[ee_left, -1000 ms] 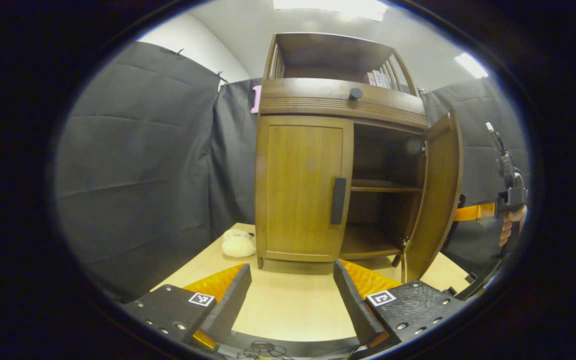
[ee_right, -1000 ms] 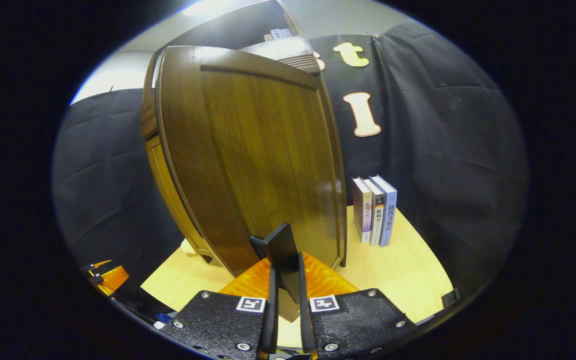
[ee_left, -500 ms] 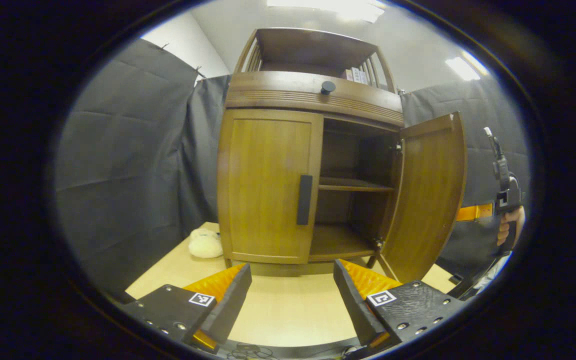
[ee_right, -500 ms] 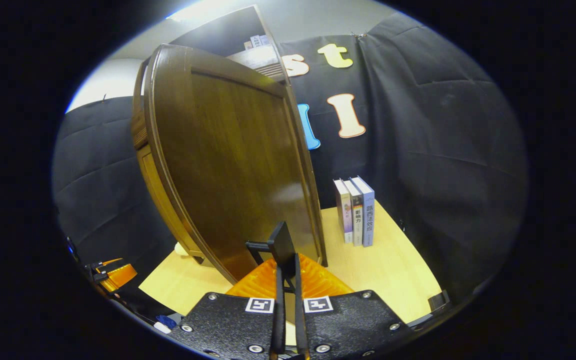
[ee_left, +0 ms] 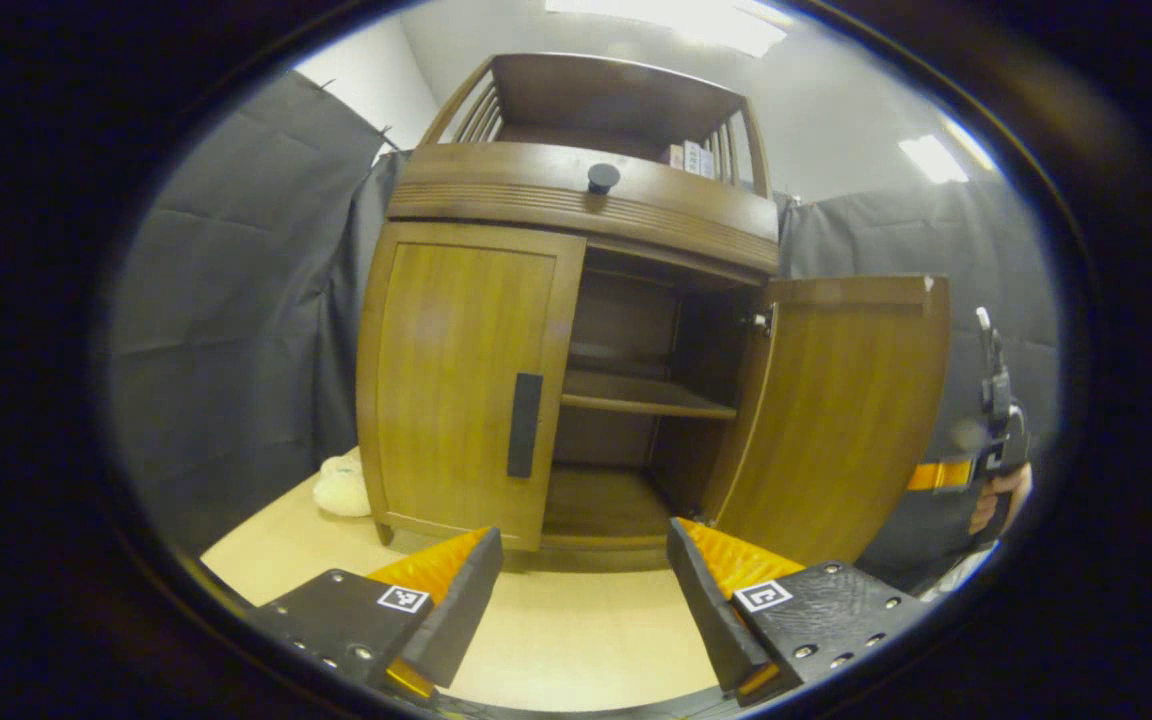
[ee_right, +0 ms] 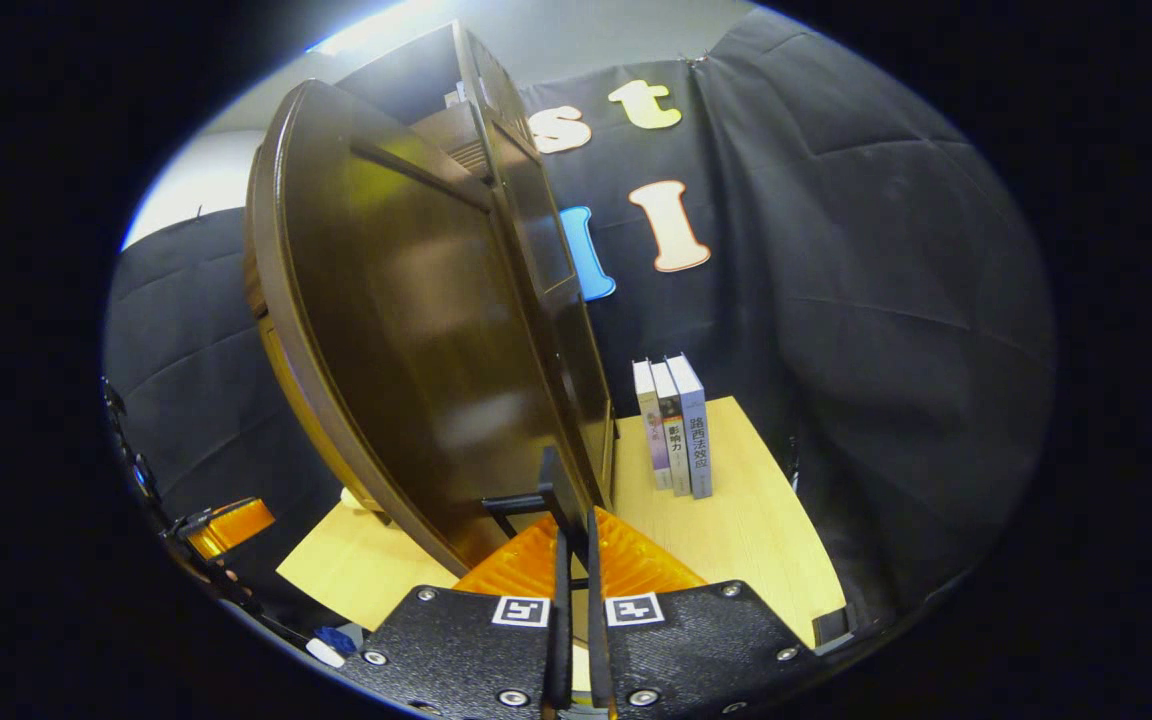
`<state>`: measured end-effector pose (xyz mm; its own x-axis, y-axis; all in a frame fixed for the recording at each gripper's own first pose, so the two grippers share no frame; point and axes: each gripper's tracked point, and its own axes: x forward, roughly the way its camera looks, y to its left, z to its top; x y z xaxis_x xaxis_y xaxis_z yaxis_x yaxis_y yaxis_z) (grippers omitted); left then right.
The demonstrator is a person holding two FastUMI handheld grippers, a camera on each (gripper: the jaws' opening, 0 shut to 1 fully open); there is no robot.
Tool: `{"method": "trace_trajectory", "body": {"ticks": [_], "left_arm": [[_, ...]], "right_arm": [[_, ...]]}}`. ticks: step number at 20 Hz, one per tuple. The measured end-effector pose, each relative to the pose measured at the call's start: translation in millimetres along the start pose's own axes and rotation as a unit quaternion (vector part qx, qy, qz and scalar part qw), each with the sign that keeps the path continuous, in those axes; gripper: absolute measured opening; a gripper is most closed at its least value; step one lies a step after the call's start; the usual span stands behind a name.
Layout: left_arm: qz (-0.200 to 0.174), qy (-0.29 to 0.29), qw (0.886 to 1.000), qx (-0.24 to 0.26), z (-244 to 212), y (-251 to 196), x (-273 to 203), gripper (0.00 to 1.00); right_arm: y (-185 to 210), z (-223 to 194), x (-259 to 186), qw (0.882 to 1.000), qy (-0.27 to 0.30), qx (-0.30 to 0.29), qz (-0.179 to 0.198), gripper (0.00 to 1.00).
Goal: Open the right door of the double-door shoe cabinet with the right hand, and open the left door with the left hand.
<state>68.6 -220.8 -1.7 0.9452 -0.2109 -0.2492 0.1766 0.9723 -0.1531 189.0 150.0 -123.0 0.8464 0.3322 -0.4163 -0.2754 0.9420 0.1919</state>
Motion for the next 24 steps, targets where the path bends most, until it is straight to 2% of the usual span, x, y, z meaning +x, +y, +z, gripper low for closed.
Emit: {"method": "trace_trajectory", "body": {"ticks": [1,2,7,8,9,12,15,20,22,24], "left_arm": [[0.007,0.002,1.000,-0.013,1.2,-6.9,0.6,0.90],[0.015,0.001,1.000,-0.022,3.3,-11.1,-0.6,0.98],[0.073,0.009,0.997,-0.020,-1.7,-15.3,-12.3,0.98],[0.080,0.011,0.996,-0.026,-4.9,-18.6,-16.5,0.94],[0.084,0.007,0.996,-0.032,-7.1,-22.5,-19.9,0.98],[0.117,0.009,0.992,-0.033,-17.8,-23.5,-32.2,0.98],[0.109,-0.016,0.993,-0.046,-2.8,-32.3,-34.2,0.99],[0.118,-0.038,0.992,-0.016,21.4,3.6,-6.6,0.98],[0.111,-0.040,0.993,-0.002,30.5,22.4,15.3,0.98],[0.100,-0.033,0.994,0.011,38.2,40.9,39.6,0.98]], "right_arm": [[5.7,-3.2,-2.3,1.000,0.005,-0.004,0.013,0.06],[1.5,-0.2,-3.0,1.000,0.000,-0.014,0.018,0.07],[-14.9,1.4,-4.6,0.999,-0.004,-0.002,0.044,0.07],[-20.5,0.6,-3.0,0.998,0.000,-0.005,0.055,0.07],[-24.2,3.2,0.0,0.998,0.002,-0.014,0.065,0.07],[-9.6,2.8,-0.2,0.996,0.004,-0.034,0.079,0.07],[-9.5,3.4,-1.1,0.997,0.003,-0.029,0.077,0.07],[-11.0,-1.9,-10.0,0.997,0.012,-0.028,0.064,0.07],[-12.3,-5.2,-17.5,0.999,0.015,-0.017,0.046,0.07],[-22.6,-10.9,-29.9,1.000,0.013,0.010,-0.005,0.06]]}}
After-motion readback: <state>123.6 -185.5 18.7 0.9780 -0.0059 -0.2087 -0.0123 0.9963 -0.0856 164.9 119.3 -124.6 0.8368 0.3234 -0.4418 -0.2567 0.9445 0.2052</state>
